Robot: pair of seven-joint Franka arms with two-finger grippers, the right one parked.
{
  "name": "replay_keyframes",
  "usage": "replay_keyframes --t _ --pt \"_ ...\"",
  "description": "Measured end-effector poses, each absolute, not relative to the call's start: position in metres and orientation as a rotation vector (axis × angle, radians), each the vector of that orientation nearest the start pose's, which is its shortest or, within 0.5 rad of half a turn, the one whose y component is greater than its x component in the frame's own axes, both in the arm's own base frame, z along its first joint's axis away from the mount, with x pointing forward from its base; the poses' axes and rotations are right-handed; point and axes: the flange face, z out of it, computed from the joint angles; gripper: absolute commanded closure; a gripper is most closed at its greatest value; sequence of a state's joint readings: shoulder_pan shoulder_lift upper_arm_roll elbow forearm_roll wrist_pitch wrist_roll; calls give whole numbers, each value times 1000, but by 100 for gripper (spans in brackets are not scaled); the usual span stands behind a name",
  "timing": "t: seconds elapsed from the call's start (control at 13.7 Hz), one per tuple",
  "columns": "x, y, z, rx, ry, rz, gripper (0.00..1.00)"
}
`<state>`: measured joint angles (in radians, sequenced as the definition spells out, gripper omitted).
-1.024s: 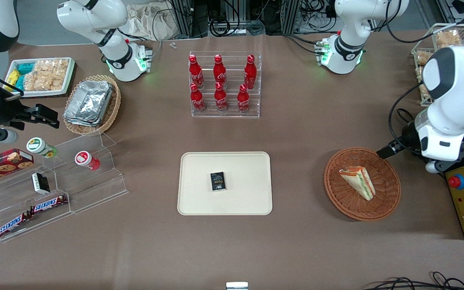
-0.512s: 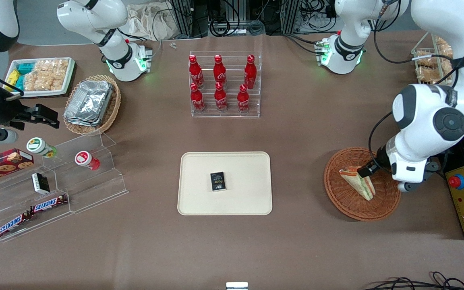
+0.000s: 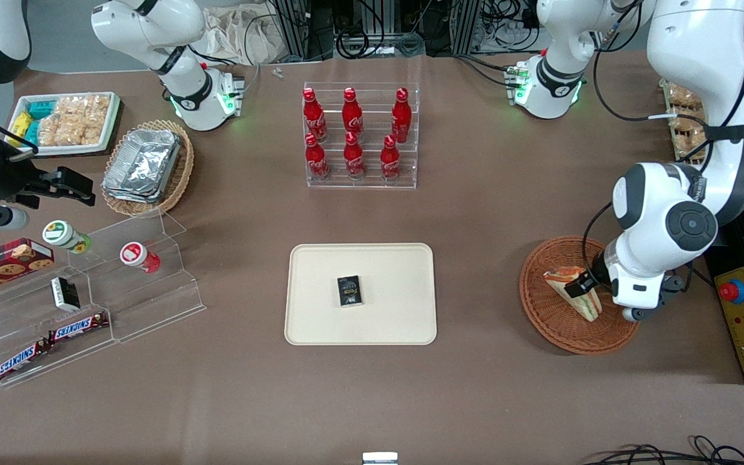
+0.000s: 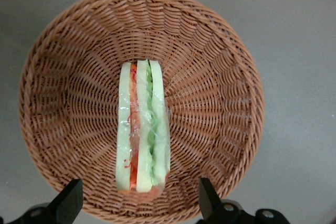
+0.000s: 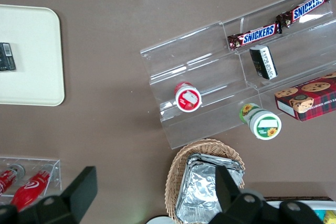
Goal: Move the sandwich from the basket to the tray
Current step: 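Move the left gripper over the sandwich and lower it into the basket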
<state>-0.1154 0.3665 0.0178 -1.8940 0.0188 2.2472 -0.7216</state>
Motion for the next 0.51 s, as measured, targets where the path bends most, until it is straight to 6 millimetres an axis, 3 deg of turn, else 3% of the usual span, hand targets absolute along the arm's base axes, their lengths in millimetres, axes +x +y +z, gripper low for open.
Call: replay_keyframes --t 0.51 --pt "623 -60 268 -2939 -987 56 1"
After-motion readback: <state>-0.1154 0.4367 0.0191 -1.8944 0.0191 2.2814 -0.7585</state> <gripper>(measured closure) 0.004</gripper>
